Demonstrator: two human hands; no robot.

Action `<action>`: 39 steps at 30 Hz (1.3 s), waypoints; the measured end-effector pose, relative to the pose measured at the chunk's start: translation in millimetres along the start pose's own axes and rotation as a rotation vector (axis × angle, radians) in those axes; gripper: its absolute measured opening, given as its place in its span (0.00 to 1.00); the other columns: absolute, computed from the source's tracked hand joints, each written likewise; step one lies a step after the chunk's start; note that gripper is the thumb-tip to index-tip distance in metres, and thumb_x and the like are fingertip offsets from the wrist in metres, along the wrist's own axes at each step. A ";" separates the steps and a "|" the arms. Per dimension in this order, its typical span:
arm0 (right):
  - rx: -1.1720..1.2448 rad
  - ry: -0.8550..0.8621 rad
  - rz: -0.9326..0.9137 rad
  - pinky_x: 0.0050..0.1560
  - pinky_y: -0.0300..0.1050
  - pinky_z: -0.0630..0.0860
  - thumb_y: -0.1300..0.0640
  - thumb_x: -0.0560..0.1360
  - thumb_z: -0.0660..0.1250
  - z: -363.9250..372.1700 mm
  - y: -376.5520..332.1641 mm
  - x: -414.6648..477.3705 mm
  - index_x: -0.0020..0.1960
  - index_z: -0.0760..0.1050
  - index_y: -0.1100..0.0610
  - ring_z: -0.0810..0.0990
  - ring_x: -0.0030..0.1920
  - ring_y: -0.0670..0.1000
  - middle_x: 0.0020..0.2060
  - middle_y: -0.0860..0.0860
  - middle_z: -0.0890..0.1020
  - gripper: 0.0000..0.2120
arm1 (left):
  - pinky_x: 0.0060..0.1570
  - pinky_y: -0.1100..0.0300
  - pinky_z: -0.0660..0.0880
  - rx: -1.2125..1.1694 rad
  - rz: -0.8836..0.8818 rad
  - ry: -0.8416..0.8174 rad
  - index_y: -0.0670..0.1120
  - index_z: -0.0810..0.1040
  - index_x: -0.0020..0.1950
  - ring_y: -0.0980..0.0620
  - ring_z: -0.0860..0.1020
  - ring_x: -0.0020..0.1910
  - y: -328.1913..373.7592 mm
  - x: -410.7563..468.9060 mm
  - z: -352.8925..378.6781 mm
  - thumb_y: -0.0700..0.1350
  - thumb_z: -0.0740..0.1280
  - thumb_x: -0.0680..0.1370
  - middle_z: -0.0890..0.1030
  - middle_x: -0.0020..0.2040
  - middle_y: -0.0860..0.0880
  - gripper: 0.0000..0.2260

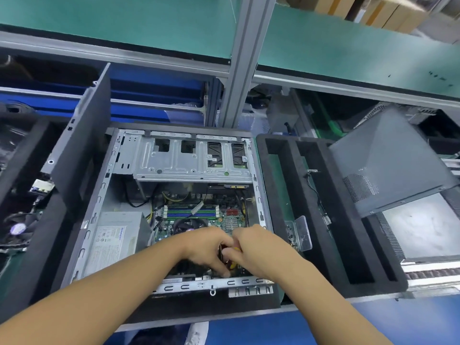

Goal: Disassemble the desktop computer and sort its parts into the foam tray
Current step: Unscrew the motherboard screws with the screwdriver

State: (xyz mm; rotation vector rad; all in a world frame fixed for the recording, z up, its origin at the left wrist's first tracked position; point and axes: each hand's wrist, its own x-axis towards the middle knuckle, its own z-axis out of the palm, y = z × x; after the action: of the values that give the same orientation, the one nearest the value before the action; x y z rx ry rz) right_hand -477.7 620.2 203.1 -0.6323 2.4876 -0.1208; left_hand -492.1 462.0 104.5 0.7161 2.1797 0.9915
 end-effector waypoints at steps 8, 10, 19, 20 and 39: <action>0.066 -0.161 -0.149 0.49 0.47 0.71 0.53 0.76 0.65 -8.1 5.4 -0.1 0.55 0.71 0.48 0.71 0.49 0.51 0.50 0.48 0.72 0.08 | 0.36 0.73 0.68 -0.017 -0.039 0.019 0.49 0.83 0.45 0.66 0.75 0.35 -1.4 -3.3 -2.4 0.50 0.80 0.68 0.81 0.37 0.59 0.10; 0.087 -0.146 -0.072 0.44 0.47 0.71 0.45 0.75 0.66 -7.3 4.7 0.2 0.55 0.69 0.49 0.73 0.46 0.53 0.48 0.49 0.73 0.13 | 0.39 0.64 0.74 0.006 -0.037 0.030 0.49 0.81 0.45 0.60 0.77 0.37 0.1 -1.1 -1.9 0.52 0.79 0.67 0.82 0.39 0.56 0.13; 0.053 -0.046 -0.074 0.37 0.47 0.67 0.54 0.78 0.62 -1.7 2.9 3.0 0.48 0.62 0.47 0.71 0.43 0.55 0.45 0.50 0.71 0.08 | 0.50 0.68 0.73 -0.090 -0.060 0.019 0.52 0.82 0.49 0.63 0.78 0.46 -5.5 -1.2 -3.4 0.50 0.78 0.70 0.81 0.45 0.65 0.10; 0.068 -0.064 -0.095 0.40 0.47 0.69 0.55 0.77 0.63 -2.2 3.7 2.7 0.48 0.63 0.47 0.71 0.45 0.54 0.47 0.49 0.71 0.08 | 0.46 0.72 0.71 -0.091 -0.065 0.024 0.54 0.82 0.44 0.66 0.77 0.44 -6.5 -1.5 -4.1 0.49 0.78 0.70 0.80 0.41 0.68 0.07; 0.101 -0.156 -0.078 0.44 0.46 0.67 0.54 0.77 0.64 -5.2 0.7 0.7 0.56 0.70 0.48 0.74 0.47 0.54 0.51 0.49 0.68 0.08 | 0.38 0.66 0.71 -0.045 -0.067 -0.004 0.55 0.78 0.41 0.63 0.76 0.36 -4.7 1.3 -1.7 0.50 0.79 0.69 0.80 0.36 0.64 0.10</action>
State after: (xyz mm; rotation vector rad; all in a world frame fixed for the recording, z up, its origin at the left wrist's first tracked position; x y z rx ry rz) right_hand -481.3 620.2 207.0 -0.6707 2.2927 -0.2170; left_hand -495.1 459.5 101.3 0.6201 2.1565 1.0004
